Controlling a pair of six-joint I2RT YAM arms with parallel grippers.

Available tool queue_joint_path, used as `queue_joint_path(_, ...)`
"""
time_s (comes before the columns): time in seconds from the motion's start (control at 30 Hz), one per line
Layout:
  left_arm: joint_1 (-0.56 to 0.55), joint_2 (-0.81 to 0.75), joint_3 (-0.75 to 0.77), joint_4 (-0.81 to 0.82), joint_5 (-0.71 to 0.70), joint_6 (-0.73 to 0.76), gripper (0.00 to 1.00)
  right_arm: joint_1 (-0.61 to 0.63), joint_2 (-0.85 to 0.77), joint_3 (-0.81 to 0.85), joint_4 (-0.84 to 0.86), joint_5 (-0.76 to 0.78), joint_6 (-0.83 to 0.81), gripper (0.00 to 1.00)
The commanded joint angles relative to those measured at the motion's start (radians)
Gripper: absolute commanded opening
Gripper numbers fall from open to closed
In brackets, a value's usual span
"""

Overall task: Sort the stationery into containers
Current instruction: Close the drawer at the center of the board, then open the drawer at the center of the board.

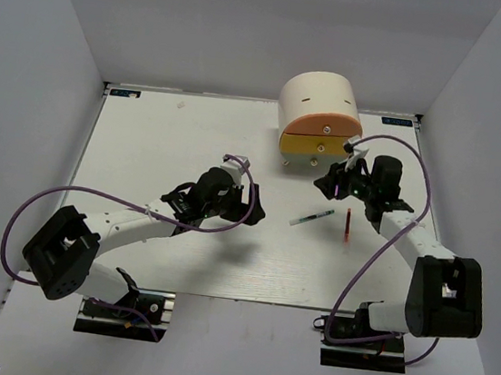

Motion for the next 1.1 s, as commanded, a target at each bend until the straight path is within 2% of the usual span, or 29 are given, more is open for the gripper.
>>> queue_joint_path(0.0,0.003,-0.004,0.026,-0.009,0.000,0.008,0.98,-0.011,0.001,-0.066,0.192,0.006,0.331,0.52)
queue_joint_path(0.03,0.003,-0.013,0.026,-0.009,0.000,-0.001,0.98,-0.012,0.034,-0.077,0.200,0.021,0.433,0.54)
queue_joint_path(0.1,0.003,-0.013,0.026,-0.020,0.000,-0.001,0.98,-0.021,0.064,-0.079,0.224,0.032,0.493,0.56)
queue_joint_path(0.2,0.003,-0.024,0.026,-0.038,-0.009,-0.010,0.98,-0.027,0.137,-0.077,0.293,0.060,0.671,0.57)
queue_joint_path(0.3,0.003,-0.034,0.017,-0.049,-0.018,-0.019,0.98,-0.034,0.186,-0.082,0.382,0.086,0.792,0.60)
queue_joint_path(0.4,0.003,-0.034,0.017,-0.049,-0.018,-0.029,0.98,-0.040,0.228,-0.074,0.395,0.112,0.875,0.64)
queue_joint_path(0.57,-0.007,-0.022,0.028,-0.058,-0.018,-0.029,0.98,-0.049,0.294,-0.043,0.427,0.146,0.944,0.64)
queue_joint_path(0.83,-0.007,0.019,0.080,-0.110,-0.018,-0.038,0.98,-0.060,0.415,0.030,0.493,0.132,1.004,0.53)
queue_joint_path(1.07,-0.007,0.053,0.107,-0.119,-0.009,-0.038,0.98,-0.061,0.479,0.084,0.516,0.120,1.035,0.49)
